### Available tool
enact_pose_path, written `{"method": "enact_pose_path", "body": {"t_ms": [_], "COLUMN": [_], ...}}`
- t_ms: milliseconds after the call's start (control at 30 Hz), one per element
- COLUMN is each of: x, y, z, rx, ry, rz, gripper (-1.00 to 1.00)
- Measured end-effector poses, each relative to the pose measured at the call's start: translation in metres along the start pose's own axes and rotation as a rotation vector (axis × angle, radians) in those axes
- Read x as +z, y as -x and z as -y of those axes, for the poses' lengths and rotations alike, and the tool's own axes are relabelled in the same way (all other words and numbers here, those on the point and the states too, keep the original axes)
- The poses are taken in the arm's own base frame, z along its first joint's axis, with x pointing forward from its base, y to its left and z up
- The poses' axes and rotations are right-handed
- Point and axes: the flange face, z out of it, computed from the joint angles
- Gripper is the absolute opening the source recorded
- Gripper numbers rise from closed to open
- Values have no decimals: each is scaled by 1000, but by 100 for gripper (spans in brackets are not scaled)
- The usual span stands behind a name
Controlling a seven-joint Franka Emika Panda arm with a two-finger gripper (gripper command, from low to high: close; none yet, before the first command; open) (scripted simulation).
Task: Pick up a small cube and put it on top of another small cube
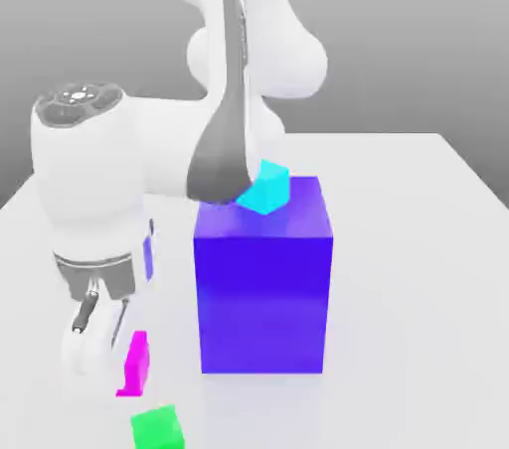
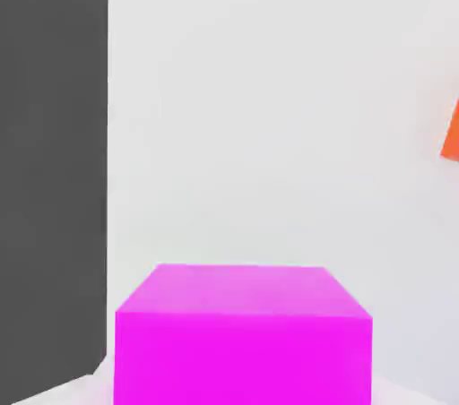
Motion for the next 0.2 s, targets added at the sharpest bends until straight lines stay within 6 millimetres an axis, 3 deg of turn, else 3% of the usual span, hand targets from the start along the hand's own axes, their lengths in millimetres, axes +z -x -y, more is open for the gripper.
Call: {"method": "enact_pose_path", "body": {"t_ms": [33, 200], "x": [13, 13], "y": [2, 2], "z": [-1, -1], "rx": [-7, -7], "ry": [1, 1], "rz": [0, 0], "gripper": [100, 100]}}
